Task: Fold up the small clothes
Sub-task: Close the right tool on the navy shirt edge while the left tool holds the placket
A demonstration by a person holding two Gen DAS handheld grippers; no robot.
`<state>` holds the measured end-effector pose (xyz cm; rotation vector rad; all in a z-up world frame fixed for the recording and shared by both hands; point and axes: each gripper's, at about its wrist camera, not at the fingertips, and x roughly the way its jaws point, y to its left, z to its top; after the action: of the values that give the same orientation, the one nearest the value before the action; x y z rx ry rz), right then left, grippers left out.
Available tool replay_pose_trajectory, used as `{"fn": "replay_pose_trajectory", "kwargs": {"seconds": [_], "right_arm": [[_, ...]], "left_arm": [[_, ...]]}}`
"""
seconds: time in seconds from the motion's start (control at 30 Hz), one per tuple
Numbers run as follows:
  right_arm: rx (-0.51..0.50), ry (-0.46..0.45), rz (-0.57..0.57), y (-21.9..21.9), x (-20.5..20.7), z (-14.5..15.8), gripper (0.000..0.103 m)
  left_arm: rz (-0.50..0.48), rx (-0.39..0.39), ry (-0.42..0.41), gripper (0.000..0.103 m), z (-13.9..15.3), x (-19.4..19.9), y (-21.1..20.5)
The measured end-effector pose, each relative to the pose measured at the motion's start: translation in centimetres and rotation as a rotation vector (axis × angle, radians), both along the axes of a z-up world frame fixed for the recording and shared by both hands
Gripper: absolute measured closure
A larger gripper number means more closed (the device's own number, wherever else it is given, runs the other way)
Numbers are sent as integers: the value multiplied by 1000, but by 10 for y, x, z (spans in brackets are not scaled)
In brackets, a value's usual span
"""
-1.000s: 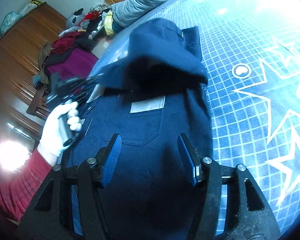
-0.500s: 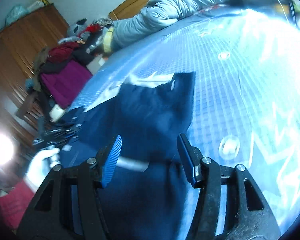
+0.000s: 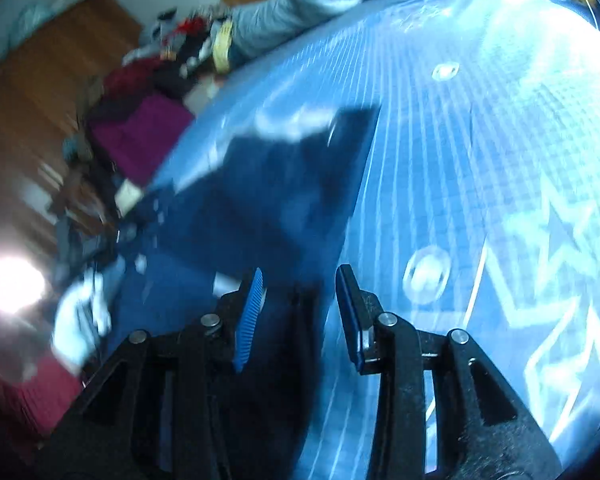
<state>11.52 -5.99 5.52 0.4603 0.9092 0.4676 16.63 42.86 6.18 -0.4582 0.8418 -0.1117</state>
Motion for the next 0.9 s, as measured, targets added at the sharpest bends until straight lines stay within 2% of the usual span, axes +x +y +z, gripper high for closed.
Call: {"fn": "replay_pose_trajectory", "kwargs": {"seconds": [0.03,0.1,0.17,0.23,0.3,0.4,0.5,0.57,0.6,0.7,0.83,0.9], "right_arm": [[12,-5,-7,-5,18,0,65],[40,14,0,-9,58,-4,65],[65,60,9,-10,96,-16,65],[69,94,24,-5,124,-27,65],[52,108,54,3,139,-31,65],[27,107,105,10,147,-32,65],[53,104,102,6,155,-39,66],[82,107,105,3,163,-44,79],[81,112,119,5,167,-46,100],[61,105,157,10,177,-44,103],[123,78,81,-7,189,-41,103],[101,78,63,-11,188,-42,103]], "left_arm": [[-90,36,-36,86,11,-6,-28],[-302,60,-86,86,23,-13,-91],[-526,25,-102,86,24,-16,-160],[-675,-5,-96,86,16,-14,-218],[-766,-25,-69,86,3,-8,-263],[-829,-61,6,86,-21,6,-309],[-841,-43,59,86,-45,17,-330],[-834,-71,86,86,-57,20,-329],[-827,-95,92,86,-61,21,-325],[-822,-123,104,86,-68,22,-325],[-825,-130,109,86,-74,22,-322],[-826,-132,111,86,-75,22,-326]]}}
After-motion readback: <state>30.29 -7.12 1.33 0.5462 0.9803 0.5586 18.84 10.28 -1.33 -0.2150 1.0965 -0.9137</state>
